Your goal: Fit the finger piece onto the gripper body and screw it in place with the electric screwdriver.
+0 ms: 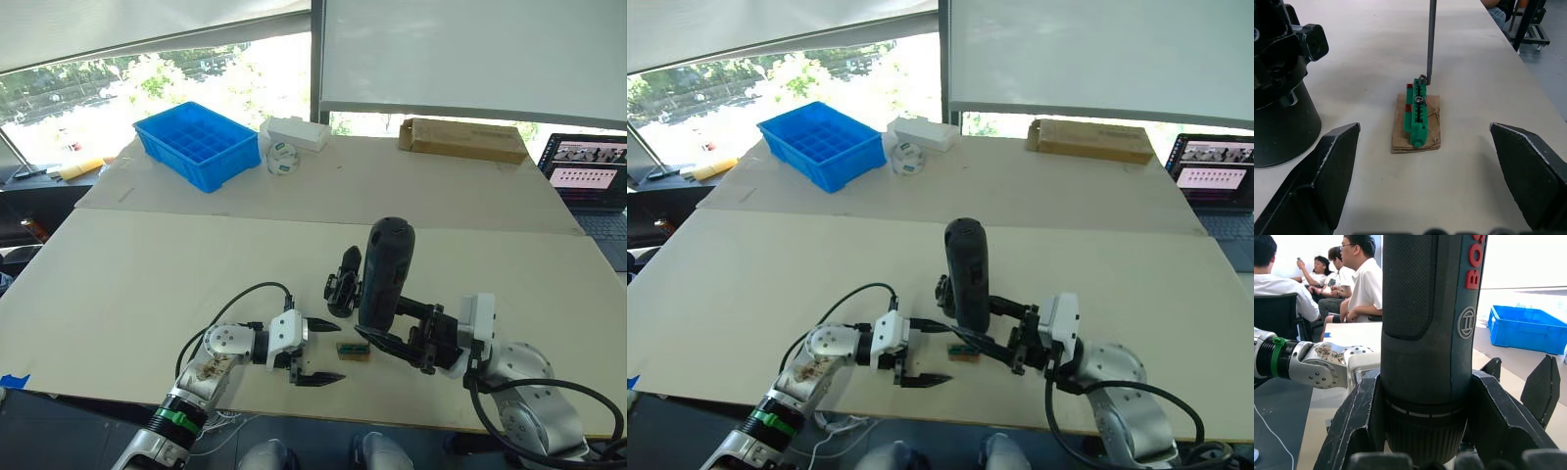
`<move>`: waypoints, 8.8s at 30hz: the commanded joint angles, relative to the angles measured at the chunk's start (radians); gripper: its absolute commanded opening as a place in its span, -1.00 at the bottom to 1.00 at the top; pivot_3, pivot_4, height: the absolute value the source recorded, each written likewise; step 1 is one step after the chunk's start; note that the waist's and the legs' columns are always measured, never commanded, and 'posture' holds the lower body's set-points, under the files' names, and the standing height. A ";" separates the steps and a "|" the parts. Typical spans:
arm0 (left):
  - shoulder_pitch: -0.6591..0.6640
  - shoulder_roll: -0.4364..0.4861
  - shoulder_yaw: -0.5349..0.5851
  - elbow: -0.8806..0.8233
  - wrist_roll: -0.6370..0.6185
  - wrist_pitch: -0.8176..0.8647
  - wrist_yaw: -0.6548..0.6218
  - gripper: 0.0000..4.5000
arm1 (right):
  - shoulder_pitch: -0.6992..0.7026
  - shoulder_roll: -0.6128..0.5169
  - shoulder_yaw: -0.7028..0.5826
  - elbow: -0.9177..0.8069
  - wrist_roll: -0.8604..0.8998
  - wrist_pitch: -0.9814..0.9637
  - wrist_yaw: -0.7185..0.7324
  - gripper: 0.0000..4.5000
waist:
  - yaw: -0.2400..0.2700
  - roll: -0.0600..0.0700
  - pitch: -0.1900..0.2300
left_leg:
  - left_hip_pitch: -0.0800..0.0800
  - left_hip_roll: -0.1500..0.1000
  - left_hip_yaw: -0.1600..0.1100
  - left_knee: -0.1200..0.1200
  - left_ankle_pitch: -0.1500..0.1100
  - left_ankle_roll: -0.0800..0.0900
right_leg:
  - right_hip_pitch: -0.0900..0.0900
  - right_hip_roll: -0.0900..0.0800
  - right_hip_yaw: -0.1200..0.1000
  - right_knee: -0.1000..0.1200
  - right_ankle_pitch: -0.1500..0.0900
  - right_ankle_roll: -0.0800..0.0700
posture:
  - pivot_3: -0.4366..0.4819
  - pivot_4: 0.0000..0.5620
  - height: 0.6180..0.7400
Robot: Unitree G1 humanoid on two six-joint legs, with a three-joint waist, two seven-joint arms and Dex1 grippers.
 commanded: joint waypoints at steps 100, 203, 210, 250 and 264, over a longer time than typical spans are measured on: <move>0.030 -0.004 -0.041 0.004 0.016 0.039 -0.002 1.00 | -0.029 -0.009 -0.039 -0.010 0.048 -0.023 -0.003 -0.15 | 0.000 0.000 0.000 | 0.000 0.000 0.000 0.000 0.000 0.000 | 0.000 0.000 0.000 0.000 0.000 0.000 | -0.05 -0.47 1.00; -0.070 0.096 0.344 -0.057 -0.366 0.187 -0.037 1.00 | -0.720 -0.088 -0.148 0.068 0.428 0.465 -0.317 -0.15 | -0.015 -0.001 0.001 | -0.005 0.000 0.003 0.001 0.002 -0.003 | -0.005 0.005 -0.004 0.000 0.000 0.000 | -0.05 -0.47 1.00; -0.079 0.109 0.333 -0.058 -0.364 0.202 -0.073 1.00 | -0.735 -0.031 -0.130 0.089 0.440 0.516 -0.370 -0.15 | -0.019 -0.001 0.001 | -0.005 0.000 0.003 0.000 0.002 -0.003 | -0.005 0.005 -0.005 0.000 0.000 0.000 | -0.05 -0.47 1.00; -0.048 0.081 0.253 -0.128 -0.273 0.227 0.034 1.00 | -0.674 0.078 0.012 0.122 0.148 0.471 -0.203 -0.15 | -0.028 0.000 0.002 | -0.005 0.000 0.004 0.000 0.002 -0.004 | -0.006 0.006 -0.004 0.001 0.000 0.000 | -0.05 -0.47 1.00; -0.034 0.078 0.245 -0.126 -0.270 0.230 0.044 1.00 | -0.653 0.091 0.020 0.111 0.137 0.478 -0.203 -0.15 | -0.028 0.000 0.002 | -0.005 0.000 0.004 0.000 0.002 -0.004 | -0.006 0.006 -0.004 0.001 0.000 0.000 | -0.05 -0.47 1.00</move>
